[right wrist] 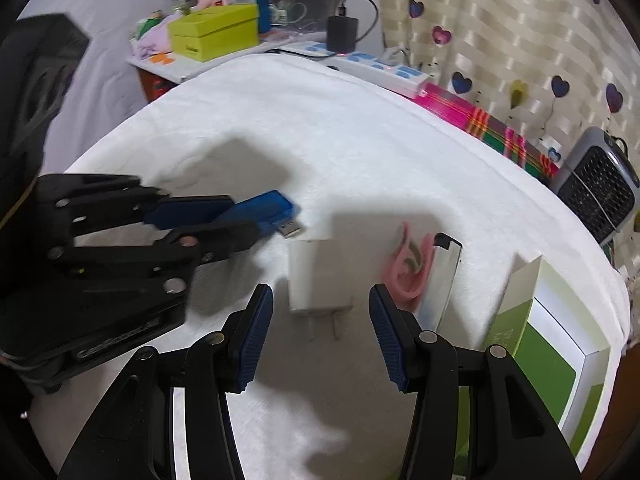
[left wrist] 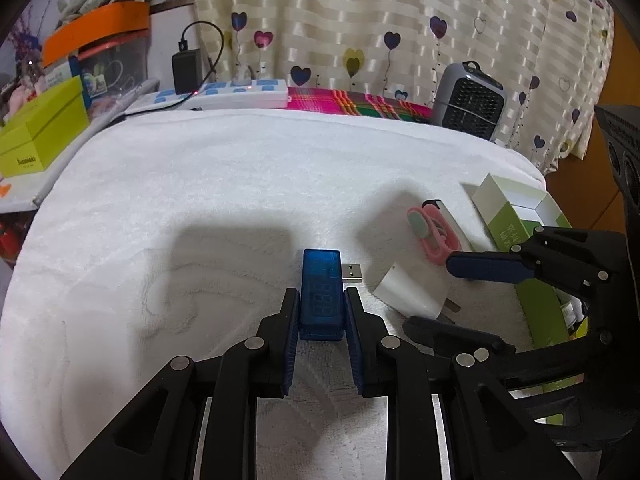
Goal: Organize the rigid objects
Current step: 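Lift the blue USB stick with the left gripper while the right gripper approaches the white charger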
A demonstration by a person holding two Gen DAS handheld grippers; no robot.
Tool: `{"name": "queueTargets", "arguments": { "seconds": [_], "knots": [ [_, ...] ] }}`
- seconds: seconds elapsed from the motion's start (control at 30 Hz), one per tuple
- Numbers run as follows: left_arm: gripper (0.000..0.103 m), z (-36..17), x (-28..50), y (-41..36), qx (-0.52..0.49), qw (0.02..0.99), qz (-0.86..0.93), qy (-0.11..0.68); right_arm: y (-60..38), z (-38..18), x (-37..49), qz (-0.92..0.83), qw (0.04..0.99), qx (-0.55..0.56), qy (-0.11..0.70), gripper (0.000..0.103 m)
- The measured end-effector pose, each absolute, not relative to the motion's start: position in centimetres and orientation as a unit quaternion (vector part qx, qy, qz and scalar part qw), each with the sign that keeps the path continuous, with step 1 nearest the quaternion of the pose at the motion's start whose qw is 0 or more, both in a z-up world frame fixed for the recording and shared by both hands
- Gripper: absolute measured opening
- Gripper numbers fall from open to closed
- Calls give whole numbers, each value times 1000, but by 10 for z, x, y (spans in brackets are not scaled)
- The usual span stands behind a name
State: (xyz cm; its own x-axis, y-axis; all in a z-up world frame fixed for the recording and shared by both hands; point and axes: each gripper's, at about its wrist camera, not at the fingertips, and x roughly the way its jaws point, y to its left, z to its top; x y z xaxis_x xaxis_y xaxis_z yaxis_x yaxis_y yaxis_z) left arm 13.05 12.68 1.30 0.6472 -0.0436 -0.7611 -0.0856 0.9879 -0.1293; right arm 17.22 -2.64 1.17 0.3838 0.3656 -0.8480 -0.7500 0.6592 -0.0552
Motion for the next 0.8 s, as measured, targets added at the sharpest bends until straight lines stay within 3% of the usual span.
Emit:
{"name": "queueTargets", "arguments": {
  "seconds": [0.17,0.27,0.8],
  "knots": [
    [21,10,133,129,-76,904,12,420,-17,10,171,350,797,-238,430,51],
    [22,8,135,130,-76,905,9,419,-12,8,169,350,795,-247,430,35],
    [21,11,134,129,-82,910,-4,406,-47,28,151,320,831,-199,409,35]
  ]
}}
